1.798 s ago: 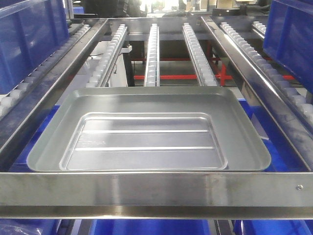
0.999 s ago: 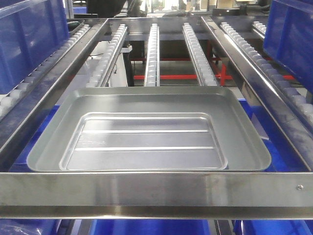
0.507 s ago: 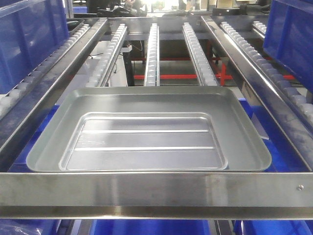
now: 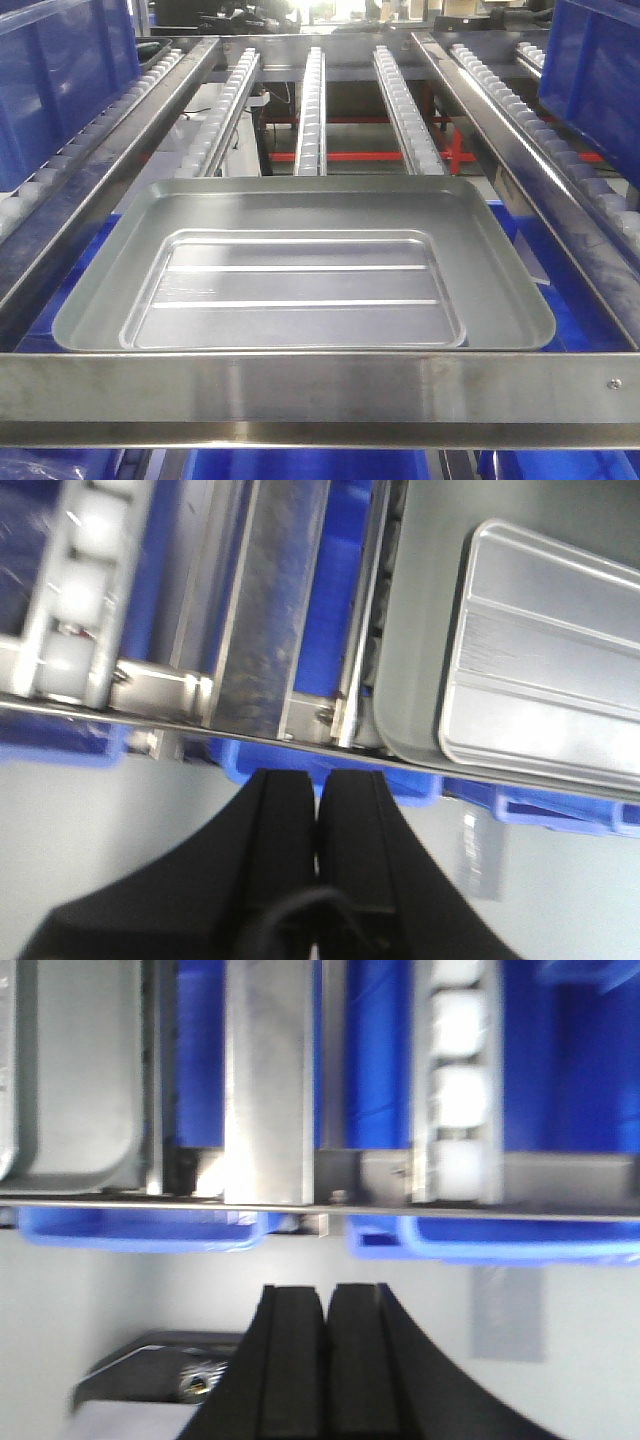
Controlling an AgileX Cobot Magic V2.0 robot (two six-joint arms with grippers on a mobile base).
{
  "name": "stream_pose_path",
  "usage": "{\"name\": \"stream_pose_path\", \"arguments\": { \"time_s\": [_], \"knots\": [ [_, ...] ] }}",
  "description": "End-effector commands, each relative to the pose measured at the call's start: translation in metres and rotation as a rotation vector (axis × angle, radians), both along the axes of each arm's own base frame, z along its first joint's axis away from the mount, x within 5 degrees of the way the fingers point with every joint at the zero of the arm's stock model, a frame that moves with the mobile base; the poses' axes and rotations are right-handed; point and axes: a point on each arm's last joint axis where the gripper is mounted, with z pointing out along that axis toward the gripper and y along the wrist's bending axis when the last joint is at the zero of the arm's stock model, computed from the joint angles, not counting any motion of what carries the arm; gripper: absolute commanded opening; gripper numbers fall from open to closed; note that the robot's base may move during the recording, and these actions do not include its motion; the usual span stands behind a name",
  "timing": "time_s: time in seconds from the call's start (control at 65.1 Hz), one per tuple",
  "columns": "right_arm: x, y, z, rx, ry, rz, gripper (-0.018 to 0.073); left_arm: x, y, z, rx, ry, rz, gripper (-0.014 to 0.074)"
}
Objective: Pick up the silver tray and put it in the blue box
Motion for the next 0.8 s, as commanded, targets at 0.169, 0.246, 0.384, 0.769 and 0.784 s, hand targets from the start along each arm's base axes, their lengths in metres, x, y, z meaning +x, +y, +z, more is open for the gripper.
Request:
{"name": "stream_pose_path", "arguments": {
  "time_s": [0.169, 0.246, 0.384, 0.769, 0.784],
  "knots": [
    [0.041, 0.014, 0.011, 0.11, -0.018, -0.012, 0.0057, 0.028, -0.025, 0.013, -0.163, -0.1, -0.064, -0.0013],
    [0.053, 0.025, 0.015, 0.116, -0.012, 0.026, 0.0057, 0.031, -0.038, 0.018, -0.206, -0.166, -0.08, -0.0013],
    [0.075, 0.058, 0.02, 0.149, -0.031, 0.084, 0.0057, 0.033, -0.061, 0.02, -0.21, -0.239, -0.131, -0.0013],
    [0.124, 0.13, 0.017, -0.036, -0.004, 0.057, 0.0057, 0.067, -0.133, -0.009, -0.219, -0.122, -0.203, -0.0006],
    [0.126, 0.131, 0.017, -0.036, -0.003, 0.05, 0.0057, 0.07, -0.136, -0.011, -0.213, -0.113, -0.199, -0.0006]
  ]
}}
